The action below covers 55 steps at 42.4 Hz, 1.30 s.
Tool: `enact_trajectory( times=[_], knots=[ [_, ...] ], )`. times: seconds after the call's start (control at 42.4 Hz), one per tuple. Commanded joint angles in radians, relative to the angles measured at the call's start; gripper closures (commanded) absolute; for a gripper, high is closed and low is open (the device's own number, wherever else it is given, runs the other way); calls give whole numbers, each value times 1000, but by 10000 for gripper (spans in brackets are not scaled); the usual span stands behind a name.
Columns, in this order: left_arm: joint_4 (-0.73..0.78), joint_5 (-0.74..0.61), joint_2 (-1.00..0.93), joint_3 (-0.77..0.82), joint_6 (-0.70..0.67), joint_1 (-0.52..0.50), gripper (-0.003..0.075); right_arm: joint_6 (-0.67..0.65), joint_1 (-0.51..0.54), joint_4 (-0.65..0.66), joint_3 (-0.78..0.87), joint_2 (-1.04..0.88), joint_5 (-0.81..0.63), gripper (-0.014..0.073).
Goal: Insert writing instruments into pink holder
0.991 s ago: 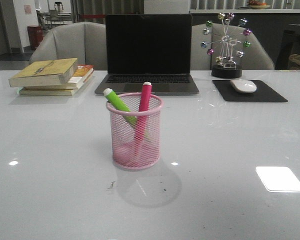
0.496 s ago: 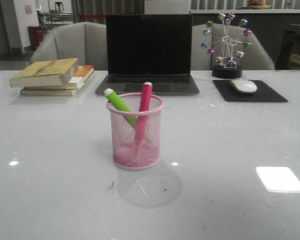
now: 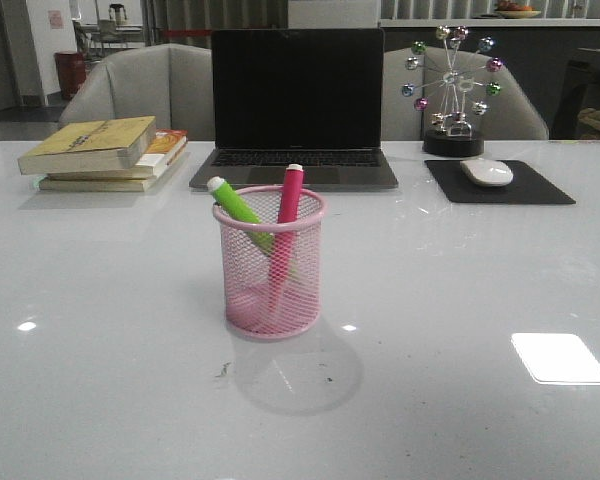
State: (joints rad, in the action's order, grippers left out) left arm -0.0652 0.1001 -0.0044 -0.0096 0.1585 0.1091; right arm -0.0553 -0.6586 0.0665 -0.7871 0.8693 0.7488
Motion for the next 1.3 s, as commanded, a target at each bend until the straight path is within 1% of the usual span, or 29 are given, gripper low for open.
enact_trajectory(
  times=[0.0, 0.047, 0.118, 0.212, 0.283, 0.378, 0.684, 0.779, 0.92, 1.275],
  knots=[
    [-18, -196, -19, 21, -17, 0, 627, 10, 7, 12, -24, -10, -54, 537],
    [-10, -165, -19, 16, -40, 0, 627, 10, 7, 12, -24, -10, -54, 537],
    [11, -174, -19, 19, -73, -5, 627, 10, 7, 12, -24, -10, -54, 537],
    [35, -140, -19, 19, -128, -24, 626, 10, 7, 12, -24, -10, -54, 537],
    [96, -139, -19, 19, -166, -34, 626, 10, 7, 12, -24, -10, -54, 537],
    [114, -142, -19, 19, -202, -38, 626, 10, 7, 12, -24, -10, -54, 537],
    [91, -180, -19, 19, -203, -41, 626, 10, 7, 12, -24, -10, -54, 537],
    [91, -200, -19, 19, -203, -19, 626, 10, 7, 12, -24, -10, -54, 537],
    [93, -201, -19, 19, -203, 17, 626, 10, 7, 12, -24, -10, -54, 537],
    [93, -201, -19, 19, -203, 16, 627, 10, 7, 12, -24, -10, -54, 537]
  ],
)
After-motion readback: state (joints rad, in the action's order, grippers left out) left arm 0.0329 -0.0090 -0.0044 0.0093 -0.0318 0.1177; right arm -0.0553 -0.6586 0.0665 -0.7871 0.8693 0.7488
